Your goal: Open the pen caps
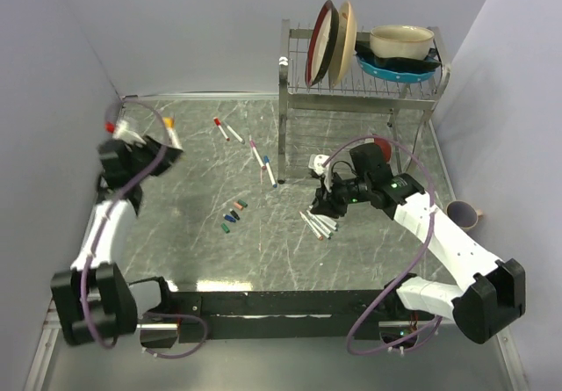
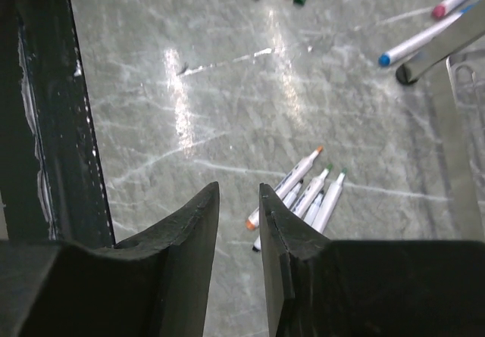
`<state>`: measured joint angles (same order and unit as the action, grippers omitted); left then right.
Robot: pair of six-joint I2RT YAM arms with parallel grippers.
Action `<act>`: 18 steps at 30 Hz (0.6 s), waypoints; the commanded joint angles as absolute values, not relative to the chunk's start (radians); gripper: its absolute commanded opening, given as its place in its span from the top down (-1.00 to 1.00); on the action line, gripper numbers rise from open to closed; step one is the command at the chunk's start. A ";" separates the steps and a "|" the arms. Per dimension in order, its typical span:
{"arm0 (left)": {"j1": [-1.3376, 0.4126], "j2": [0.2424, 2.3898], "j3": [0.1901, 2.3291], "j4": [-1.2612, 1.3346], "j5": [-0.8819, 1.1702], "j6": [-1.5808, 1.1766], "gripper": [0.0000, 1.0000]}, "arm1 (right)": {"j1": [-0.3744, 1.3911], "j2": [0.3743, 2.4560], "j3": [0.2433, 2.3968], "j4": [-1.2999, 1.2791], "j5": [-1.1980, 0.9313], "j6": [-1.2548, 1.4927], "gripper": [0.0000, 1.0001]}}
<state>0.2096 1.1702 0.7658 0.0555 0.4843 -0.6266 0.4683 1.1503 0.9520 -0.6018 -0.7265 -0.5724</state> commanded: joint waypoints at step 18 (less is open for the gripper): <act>-0.790 0.960 0.164 1.000 0.003 -1.088 0.98 | 0.428 1.141 0.680 0.181 -1.092 0.228 0.00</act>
<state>-0.6918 0.8608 0.1440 0.7910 0.1280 -1.0683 0.4339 1.1416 0.7280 -0.1398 -1.0359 -0.1112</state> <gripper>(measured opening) 0.177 0.498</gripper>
